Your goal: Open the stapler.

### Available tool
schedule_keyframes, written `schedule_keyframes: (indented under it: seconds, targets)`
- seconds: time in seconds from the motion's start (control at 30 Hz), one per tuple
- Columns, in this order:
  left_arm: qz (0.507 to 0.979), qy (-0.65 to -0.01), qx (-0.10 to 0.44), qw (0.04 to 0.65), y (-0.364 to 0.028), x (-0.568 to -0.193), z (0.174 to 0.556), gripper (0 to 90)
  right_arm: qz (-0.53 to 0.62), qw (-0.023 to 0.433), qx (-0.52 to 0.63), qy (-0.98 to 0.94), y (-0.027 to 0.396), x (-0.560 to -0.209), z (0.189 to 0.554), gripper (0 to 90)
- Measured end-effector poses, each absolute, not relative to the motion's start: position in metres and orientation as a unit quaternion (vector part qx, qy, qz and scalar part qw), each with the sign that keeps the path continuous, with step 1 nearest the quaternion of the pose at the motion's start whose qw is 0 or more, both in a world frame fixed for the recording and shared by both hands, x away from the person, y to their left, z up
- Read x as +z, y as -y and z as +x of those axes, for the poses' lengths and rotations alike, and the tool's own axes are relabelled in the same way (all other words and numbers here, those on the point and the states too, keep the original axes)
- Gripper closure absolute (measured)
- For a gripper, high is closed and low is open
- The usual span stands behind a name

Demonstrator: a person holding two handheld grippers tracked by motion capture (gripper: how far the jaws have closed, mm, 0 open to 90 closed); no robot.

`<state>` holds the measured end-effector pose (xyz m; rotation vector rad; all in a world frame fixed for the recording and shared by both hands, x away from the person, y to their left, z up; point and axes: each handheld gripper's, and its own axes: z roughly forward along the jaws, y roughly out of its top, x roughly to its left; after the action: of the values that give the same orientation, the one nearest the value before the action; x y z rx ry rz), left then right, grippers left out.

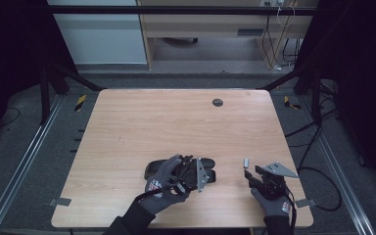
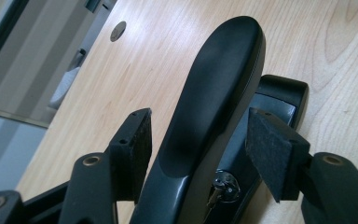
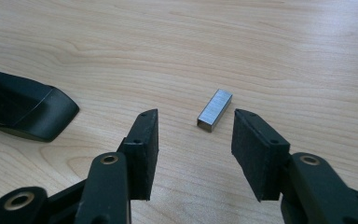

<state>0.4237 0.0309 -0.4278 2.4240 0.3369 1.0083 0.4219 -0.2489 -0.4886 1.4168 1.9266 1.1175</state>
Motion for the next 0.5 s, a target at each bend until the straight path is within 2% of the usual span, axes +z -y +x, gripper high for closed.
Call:
schedule_keyframes:
  seconds: [0.5]
  targets:
    - [0.885, -0.094, 0.413, 0.194, -0.016, -0.439, 0.424, 44.0, 0.519, 0.241, 0.413, -0.709, 0.249, -0.488, 0.422, 56.3]
